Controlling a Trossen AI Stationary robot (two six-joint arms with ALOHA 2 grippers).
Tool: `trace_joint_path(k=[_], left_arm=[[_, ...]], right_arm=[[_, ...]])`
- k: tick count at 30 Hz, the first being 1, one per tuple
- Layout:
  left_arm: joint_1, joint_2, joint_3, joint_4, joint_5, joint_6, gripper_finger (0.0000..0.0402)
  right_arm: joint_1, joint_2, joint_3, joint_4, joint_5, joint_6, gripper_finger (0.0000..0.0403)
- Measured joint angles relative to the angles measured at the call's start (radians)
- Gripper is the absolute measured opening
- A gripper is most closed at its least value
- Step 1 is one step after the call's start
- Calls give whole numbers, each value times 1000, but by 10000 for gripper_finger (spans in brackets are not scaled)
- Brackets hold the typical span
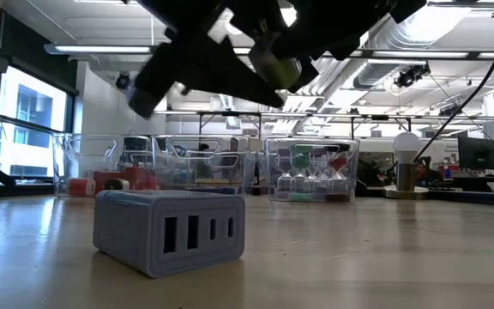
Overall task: Pick & Place Office items
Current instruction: Put the green charger adapter into the left transparent bin
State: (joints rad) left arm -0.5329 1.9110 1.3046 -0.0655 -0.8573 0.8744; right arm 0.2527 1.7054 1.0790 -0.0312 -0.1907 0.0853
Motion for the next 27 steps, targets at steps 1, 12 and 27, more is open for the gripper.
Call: trace_joint_path(k=[1,12,27], left_arm=[[-1,7,0,21,-8,13,213],[-8,13,0,52,-38,43,169],[-21,11,1,59,-93,10,122]], right_arm=[[0,0,1,1,2,0,183],[0,-1,1,-6,7,0,183],[1,1,-2,-21,21,-1,238]])
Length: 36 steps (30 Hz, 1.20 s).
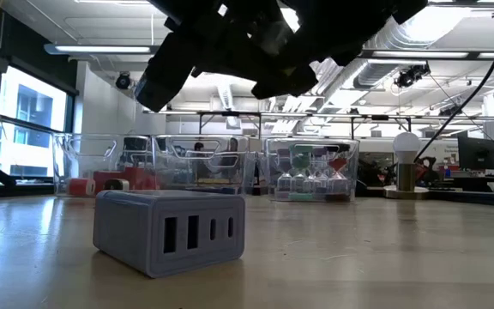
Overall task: Pick & Place Office items
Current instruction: Put the green charger adapter into the left transparent bin
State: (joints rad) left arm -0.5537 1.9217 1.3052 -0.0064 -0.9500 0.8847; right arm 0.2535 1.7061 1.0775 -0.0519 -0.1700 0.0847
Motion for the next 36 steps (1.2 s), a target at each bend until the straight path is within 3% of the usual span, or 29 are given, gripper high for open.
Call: trace_joint_path(k=[7,12,15,22,26,36], left_arm=[[-20,0,0,-5,-39,-54,122],[-35,0,0,-42,-159,-249,122],[-35,-3,0,-150,-169,-375,122],[4,-23,0,-570,31,-764,122],[25,-63,0,-742,106,-955,122],[-29,-325,0,-1097,209,-1274,122]], right_arm=[[0,-22,0,-77,111,-8,284],[13,-73,1,-193,116,31,298],[30,-103,0,-260,136,77,299],[82,-121,1,-303,273,155,299],[100,-117,1,-299,301,155,298],[99,-115,0,-294,329,150,297]])
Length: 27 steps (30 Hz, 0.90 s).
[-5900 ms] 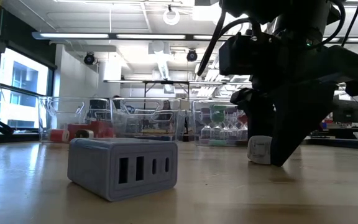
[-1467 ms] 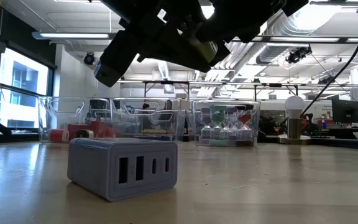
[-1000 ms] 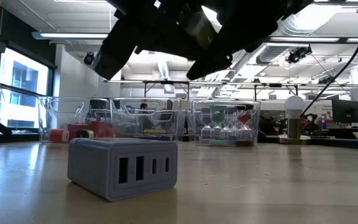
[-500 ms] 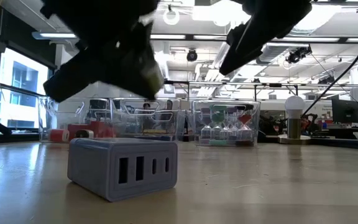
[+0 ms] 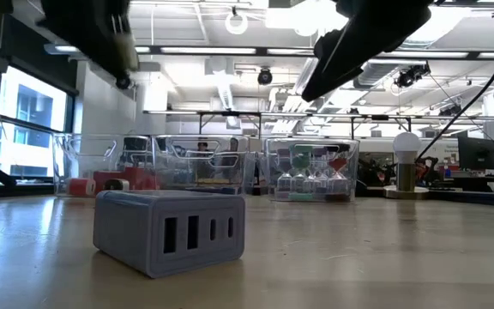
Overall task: Pick & Place Office items
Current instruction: Put the green charger adapter into the left transparent bin
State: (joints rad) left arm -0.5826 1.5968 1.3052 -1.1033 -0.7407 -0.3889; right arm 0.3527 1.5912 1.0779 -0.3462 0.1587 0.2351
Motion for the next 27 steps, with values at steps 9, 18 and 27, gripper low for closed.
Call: trace_joint_path(k=[9,18,27], left_arm=[[209,-251,0,-279,-45,-276,122],[686,-352,-30,-355,158,-389,122],[938,-351,-217,-63,338,-145,122]], right_arm=[[-1,0,0,27,-4,-53,297],[2,0,0,38,-40,-22,297],[32,1,0,45,-57,-22,297]])
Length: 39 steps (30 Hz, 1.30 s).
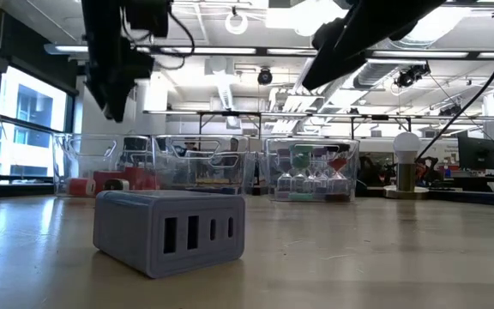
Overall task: Pick & Place Office items
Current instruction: Put the green charger adapter into the left transparent bin, then put the light blue digital clock into the middle transparent bin
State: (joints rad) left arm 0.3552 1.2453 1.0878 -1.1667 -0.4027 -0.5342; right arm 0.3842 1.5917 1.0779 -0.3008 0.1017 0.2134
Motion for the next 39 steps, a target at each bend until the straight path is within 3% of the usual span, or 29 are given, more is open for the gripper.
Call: trace_joint_path(k=[6,17,27,39], left_arm=[[97,0,-105,73,45,28,122],[162,1,-223,266,115,106,122],[180,1,-249,295,174,116,166],[179,1,-248,312,163,136,173]], right_arm=[[22,0,0,1,0,-5,297],[15,55,0,57,-5,-78,297],[14,66,0,69,-5,-88,297],[14,66,0,80,-7,-105,297]])
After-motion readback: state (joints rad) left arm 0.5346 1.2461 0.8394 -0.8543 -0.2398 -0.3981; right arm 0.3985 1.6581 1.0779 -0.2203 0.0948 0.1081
